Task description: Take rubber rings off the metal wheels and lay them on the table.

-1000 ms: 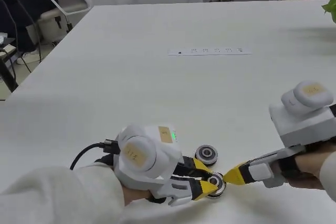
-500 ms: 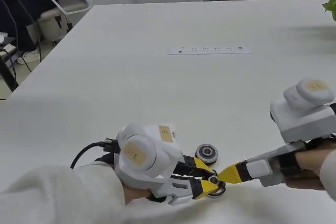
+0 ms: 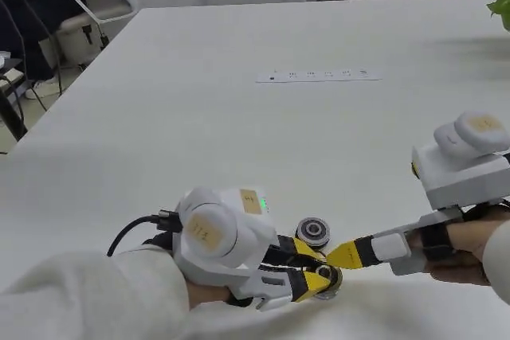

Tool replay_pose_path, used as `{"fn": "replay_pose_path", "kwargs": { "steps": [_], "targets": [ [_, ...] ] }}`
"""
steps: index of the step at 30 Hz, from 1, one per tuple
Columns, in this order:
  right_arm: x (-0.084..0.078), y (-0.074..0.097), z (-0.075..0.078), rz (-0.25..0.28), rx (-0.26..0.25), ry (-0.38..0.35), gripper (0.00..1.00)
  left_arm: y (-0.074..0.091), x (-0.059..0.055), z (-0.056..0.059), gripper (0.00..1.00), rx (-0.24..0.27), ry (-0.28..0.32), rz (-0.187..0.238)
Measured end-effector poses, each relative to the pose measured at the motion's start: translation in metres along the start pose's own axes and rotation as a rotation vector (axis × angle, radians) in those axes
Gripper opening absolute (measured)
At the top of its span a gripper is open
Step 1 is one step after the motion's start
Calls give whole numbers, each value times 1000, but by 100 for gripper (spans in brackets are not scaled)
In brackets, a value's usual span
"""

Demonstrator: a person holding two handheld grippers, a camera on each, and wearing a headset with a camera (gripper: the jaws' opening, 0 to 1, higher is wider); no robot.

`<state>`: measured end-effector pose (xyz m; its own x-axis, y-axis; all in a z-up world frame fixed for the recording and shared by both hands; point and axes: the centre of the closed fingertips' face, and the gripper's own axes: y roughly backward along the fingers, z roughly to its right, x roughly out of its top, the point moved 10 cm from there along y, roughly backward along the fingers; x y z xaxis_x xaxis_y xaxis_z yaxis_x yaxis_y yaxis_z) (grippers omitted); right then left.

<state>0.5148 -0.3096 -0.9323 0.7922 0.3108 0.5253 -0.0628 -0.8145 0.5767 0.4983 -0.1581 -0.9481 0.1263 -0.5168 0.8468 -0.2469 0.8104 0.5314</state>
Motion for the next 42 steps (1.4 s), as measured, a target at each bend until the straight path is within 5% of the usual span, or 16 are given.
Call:
{"fn": "replay_pose_path", "kwargs": {
  "steps": [13, 23, 33, 37, 42],
  "targets": [
    [-2, 1, 1, -20, -10, 3, 0, 1, 3, 1, 14, -13, -4, -25],
    [-1, 4, 3, -9, -13, -1, 0, 13, 12, 4, 25, -31, -37, -22],
    [1, 6, 3, 3, -10, -4, 0, 30, 34, 3, 49, -33, -63, 3],
    [3, 7, 1, 17, 0, -3, 0, 40, 46, 3, 60, -30, -10, 20],
    [4, 8, 0, 29, 6, 1, 0, 57, 59, 2, 61, 7, -27, 54]
  ]
}}
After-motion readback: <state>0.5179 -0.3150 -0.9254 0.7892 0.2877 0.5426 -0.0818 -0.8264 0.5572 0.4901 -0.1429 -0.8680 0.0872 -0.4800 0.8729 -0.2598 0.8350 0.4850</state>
